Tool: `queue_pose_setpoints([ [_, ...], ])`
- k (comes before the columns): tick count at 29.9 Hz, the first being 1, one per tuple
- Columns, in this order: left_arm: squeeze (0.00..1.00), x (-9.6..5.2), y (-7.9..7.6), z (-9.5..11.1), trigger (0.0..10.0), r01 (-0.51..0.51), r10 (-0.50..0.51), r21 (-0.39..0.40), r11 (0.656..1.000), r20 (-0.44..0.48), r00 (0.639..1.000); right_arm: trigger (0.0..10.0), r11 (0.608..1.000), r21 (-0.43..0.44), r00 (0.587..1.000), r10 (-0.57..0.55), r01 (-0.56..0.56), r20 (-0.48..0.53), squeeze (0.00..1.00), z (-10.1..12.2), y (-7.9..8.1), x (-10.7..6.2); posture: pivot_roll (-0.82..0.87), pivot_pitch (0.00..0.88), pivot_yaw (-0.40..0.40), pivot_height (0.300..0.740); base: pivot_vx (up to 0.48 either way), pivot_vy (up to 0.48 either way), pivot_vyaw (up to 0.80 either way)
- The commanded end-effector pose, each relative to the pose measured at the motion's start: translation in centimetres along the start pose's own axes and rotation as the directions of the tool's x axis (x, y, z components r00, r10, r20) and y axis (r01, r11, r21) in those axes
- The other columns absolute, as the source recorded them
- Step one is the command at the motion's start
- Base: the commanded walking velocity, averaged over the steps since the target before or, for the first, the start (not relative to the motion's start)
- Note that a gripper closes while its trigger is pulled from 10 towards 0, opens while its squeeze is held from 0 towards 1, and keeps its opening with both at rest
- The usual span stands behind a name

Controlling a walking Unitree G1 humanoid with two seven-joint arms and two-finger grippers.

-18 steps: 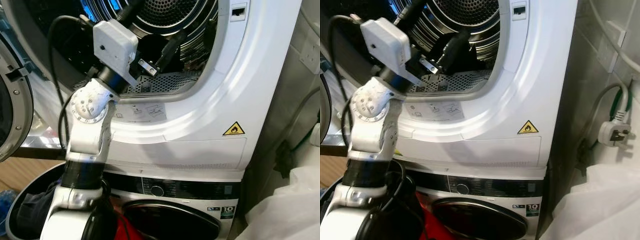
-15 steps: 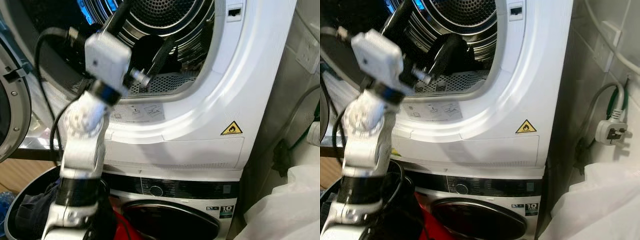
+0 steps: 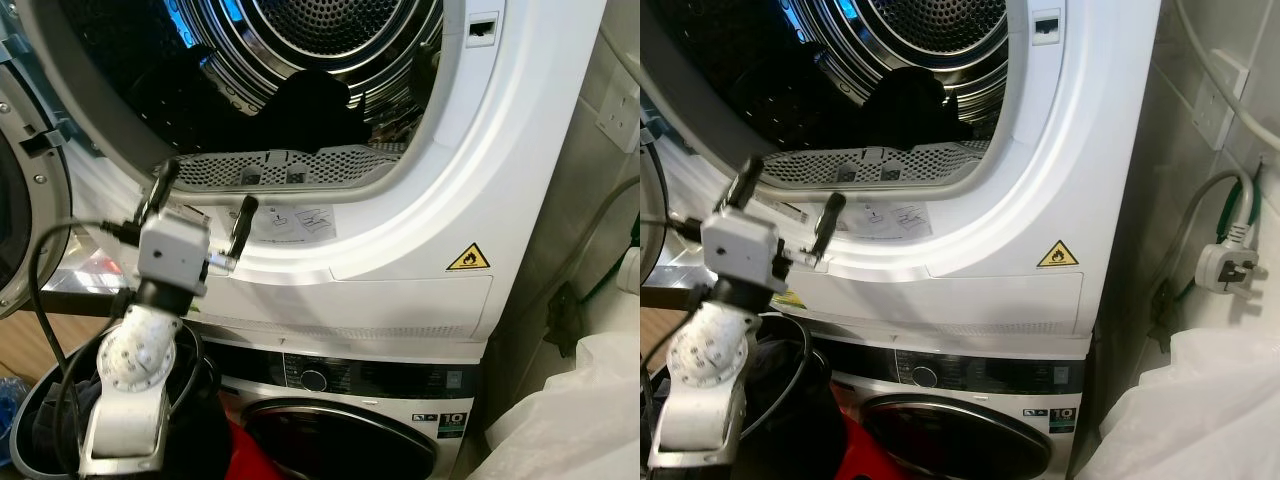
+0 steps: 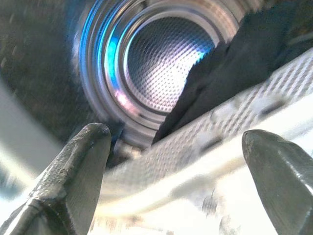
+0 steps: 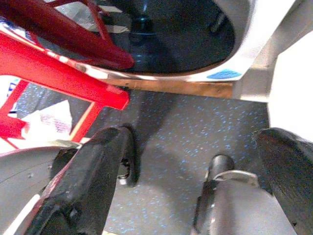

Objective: Clothes washing

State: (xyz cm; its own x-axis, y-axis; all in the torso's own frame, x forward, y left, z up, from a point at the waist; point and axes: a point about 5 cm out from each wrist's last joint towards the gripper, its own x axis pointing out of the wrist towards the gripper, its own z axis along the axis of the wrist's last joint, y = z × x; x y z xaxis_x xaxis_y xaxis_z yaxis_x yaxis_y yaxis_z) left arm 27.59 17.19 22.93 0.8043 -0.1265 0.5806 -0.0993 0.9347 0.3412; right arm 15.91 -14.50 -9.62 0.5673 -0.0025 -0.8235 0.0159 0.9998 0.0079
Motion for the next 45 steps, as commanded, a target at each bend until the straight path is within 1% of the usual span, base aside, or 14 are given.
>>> queue_pose_setpoints([
  [1, 0.0, -0.3, 0.4, -0.3, 10.0, -0.037, 0.037, 0.017, 0.999, -0.009, 0.999, 10.0, 1.0, -0.011, 1.0, 0.008, -0.008, -0.002, 0.0, 0.3, 0.2, 0.1, 0.04, 0.0, 0.128, 0.74, 0.0, 0.0, 0.0],
  [12, 0.0, -2.3, -0.9, -1.9, 10.0, -0.061, 0.062, 0.013, 0.998, -0.094, 0.994, 10.0, 0.999, -0.036, 1.0, 0.009, -0.008, 0.024, 0.0, 2.2, -0.1, 0.5, 0.1, 0.0, 0.086, 0.74, 0.0, 0.0, 0.0],
  [21, 0.0, -4.0, -0.5, -2.7, 10.0, -0.127, 0.129, 0.018, 0.992, -0.155, 0.979, 10.0, 0.999, -0.045, 0.999, 0.028, -0.027, 0.034, 0.0, 2.7, 0.7, 0.6, 0.11, 0.0, 0.095, 0.74, 0.0, 0.0, 0.0],
  [23, 0.0, -5.1, -0.3, -3.7, 10.0, -0.198, 0.175, -0.07, 0.978, -0.257, 0.951, 10.0, 0.998, -0.048, 0.999, 0.036, -0.034, 0.027, 0.0, 2.5, 0.9, 0.6, 0.12, 0.0, 0.102, 0.74, 0.0, 0.0, 0.0],
  [24, 0.0, -5.1, -0.3, -3.7, 10.0, -0.198, 0.175, -0.07, 0.978, -0.257, 0.951, 10.0, 0.998, -0.048, 0.999, 0.036, -0.034, 0.027, 0.0, 2.5, 0.9, 0.6, 0.12, 0.0, 0.102, 0.74, 0.0, 0.0, 0.0],
  [25, 0.0, -5.7, -0.2, -4.4, 10.0, -0.248, 0.19, -0.149, 0.957, -0.324, 0.927, 10.0, 0.998, -0.051, 0.999, 0.04, -0.039, 0.019, 0.0, 2.2, 1.1, 0.5, 0.12, 0.0, 0.109, 0.74, 0.0, 0.0, 0.0],
  [28, 0.0, -5.8, -0.2, -4.6, 10.0, -0.261, 0.191, -0.172, 0.95, -0.34, 0.921, 10.0, 0.998, -0.052, 0.999, 0.041, -0.04, 0.016, 0.0, 2.1, 1.2, 0.5, 0.12, 0.0, 0.109, 0.74, 0.0, 0.0, 0.0],
  [31, 0.0, -7.5, 0.0, -7.1, 10.0, -0.375, 0.205, -0.242, 0.895, -0.523, 0.827, 10.0, 0.996, -0.069, 0.999, 0.049, -0.048, 0.001, 0.0, 1.5, 1.4, 0.4, 0.11, 0.0, 0.119, 0.74, 0.0, 0.0, 0.0],
  [33, 0.0, -8.3, 0.2, -8.1, 10.0, -0.429, 0.215, -0.249, 0.868, -0.591, 0.777, 10.0, 0.996, -0.068, 0.999, 0.049, -0.049, -0.004, 0.0, 1.3, 1.4, 0.4, 0.11, 0.0, 0.122, 0.74, 0.0, 0.0, 0.0],
  [37, 0.0, -8.6, 0.4, -8.6, 10.0, -0.459, 0.225, -0.247, 0.853, -0.619, 0.752, 10.0, 0.997, -0.067, 0.999, 0.049, -0.049, -0.006, 0.0, 1.2, 1.4, 0.3, 0.11, 0.0, 0.122, 0.74, 0.0, 0.0, 0.0],
  [39, 0.0, -9.8, 1.6, -10.0, 10.0, -0.601, 0.287, -0.232, 0.765, -0.713, 0.64, 10.0, 0.997, -0.066, 0.999, 0.049, -0.05, -0.01, 0.0, 1.0, 1.4, 0.3, 0.11, 0.0, 0.13, 0.74, 0.0, 0.0, 0.0],
  [40, 1.0, -10.9, 2.6, -11.0, 10.0, -0.691, 0.307, -0.219, 0.689, -0.775, 0.552, 10.0, 0.997, -0.064, 0.999, 0.05, -0.051, -0.015, 0.0, 0.9, 1.5, 0.3, 0.12, 0.0, 0.13, 0.74, 0.0, 0.0, 0.0],
  [41, 1.0, -11.0, 2.8, -11.2, 10.0, -0.703, 0.309, -0.219, 0.676, -0.783, 0.54, 10.0, 0.997, -0.064, 0.999, 0.051, -0.052, -0.016, 0.0, 0.8, 1.5, 0.3, 0.12, 0.0, 0.13, 0.74, 0.0, 0.0, 0.0],
  [45, 1.0, -11.3, 3.1, -11.1, 10.0, -0.695, 0.284, -0.221, 0.685, -0.797, 0.533, 10.0, 0.996, -0.067, 0.998, 0.058, -0.059, -0.023, 0.0, 0.6, 1.6, 0.2, 0.12, 0.0, 0.134, 0.74, 0.0, 0.0, 0.0],
])
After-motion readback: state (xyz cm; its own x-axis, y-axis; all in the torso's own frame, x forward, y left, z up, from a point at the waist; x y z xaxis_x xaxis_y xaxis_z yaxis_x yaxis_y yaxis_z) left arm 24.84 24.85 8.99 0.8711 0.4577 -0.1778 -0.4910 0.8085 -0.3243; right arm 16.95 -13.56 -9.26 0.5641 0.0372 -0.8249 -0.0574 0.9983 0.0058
